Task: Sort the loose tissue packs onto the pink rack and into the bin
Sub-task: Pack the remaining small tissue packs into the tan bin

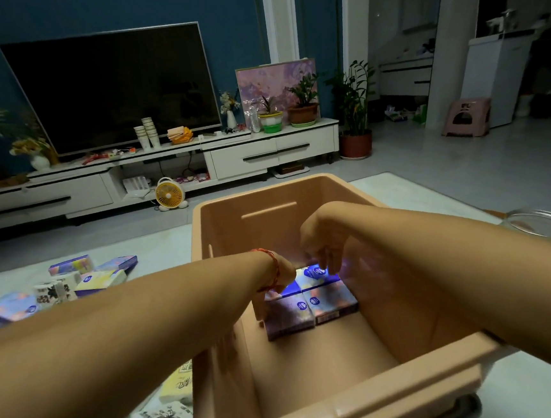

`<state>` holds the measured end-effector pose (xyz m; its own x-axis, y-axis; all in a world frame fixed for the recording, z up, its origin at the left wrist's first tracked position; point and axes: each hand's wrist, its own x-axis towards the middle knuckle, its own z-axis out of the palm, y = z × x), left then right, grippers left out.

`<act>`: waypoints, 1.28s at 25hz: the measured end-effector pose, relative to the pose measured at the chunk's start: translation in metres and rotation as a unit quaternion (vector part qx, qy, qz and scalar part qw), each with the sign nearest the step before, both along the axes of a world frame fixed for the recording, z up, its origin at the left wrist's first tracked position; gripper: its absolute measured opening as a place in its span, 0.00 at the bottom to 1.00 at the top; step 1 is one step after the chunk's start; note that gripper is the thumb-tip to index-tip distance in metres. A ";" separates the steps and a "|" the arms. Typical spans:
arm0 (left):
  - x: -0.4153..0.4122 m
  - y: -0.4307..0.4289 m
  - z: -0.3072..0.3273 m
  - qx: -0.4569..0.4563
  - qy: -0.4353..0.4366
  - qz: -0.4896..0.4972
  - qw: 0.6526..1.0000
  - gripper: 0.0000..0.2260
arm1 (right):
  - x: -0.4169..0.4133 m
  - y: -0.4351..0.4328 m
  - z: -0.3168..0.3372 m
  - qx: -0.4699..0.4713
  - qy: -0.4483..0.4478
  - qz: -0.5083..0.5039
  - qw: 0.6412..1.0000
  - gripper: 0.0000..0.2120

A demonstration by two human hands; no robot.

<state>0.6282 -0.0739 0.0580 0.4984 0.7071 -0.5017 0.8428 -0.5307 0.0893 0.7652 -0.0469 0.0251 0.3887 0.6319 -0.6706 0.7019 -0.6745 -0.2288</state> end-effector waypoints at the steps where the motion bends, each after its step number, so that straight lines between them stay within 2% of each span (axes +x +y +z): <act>1: 0.005 0.000 -0.004 0.013 0.002 -0.019 1.000 0.13 | -0.001 0.003 -0.002 0.009 0.017 0.013 1.000 0.19; 3: 0.019 0.008 -0.011 0.038 0.000 -0.072 0.997 0.12 | -0.004 0.002 0.004 0.009 0.043 0.049 0.998 0.18; 4: 0.024 0.012 -0.011 0.050 -0.036 -0.088 0.994 0.10 | -0.006 -0.001 0.013 0.022 0.048 0.066 0.996 0.17; 6: 0.026 0.023 0.004 0.070 -0.186 -0.078 0.977 0.13 | -0.009 -0.016 0.039 0.102 0.075 0.052 0.991 0.14; 8: 0.004 0.030 0.037 0.094 -0.329 -0.067 0.937 0.13 | -0.015 -0.035 0.070 0.209 0.146 0.003 0.967 0.10; 10: -0.047 0.042 0.071 0.101 -0.437 -0.049 0.893 0.13 | -0.032 -0.053 0.101 0.287 0.186 -0.020 0.939 0.10; 12: -0.117 0.050 0.087 0.131 -0.482 -0.021 0.866 0.13 | -0.063 -0.066 0.122 0.317 0.129 0.020 0.940 0.11; 14: -0.193 0.061 0.080 0.150 -0.465 -0.004 0.873 0.11 | -0.112 -0.067 0.130 0.311 0.075 0.101 0.942 0.10; 17: -0.275 0.076 0.052 0.155 -0.381 0.032 0.911 0.10 | -0.188 -0.056 0.132 0.272 0.082 0.216 0.934 0.10; 21: -0.353 0.100 0.004 0.158 -0.364 0.126 0.909 0.11 | -0.283 -0.011 0.111 0.160 0.040 0.320 0.933 0.14; 26: -0.389 0.129 -0.055 0.153 -0.307 0.147 0.928 0.16 | -0.319 0.059 0.065 0.137 -0.023 0.306 0.942 0.16; 30: -0.382 0.162 -0.086 0.123 -0.336 0.148 0.922 0.17 | -0.305 0.114 0.010 0.208 -0.180 0.272 0.922 0.22; 32: -0.369 0.177 -0.102 0.119 -0.368 0.152 0.909 0.18 | -0.296 0.137 -0.021 0.236 -0.171 0.220 0.931 0.30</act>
<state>0.2591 0.1028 -0.0437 0.4011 0.9129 0.0755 0.7117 -0.3625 0.6017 0.4692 0.0904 0.0044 0.1615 0.9734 -0.1622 0.9728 -0.1847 -0.1400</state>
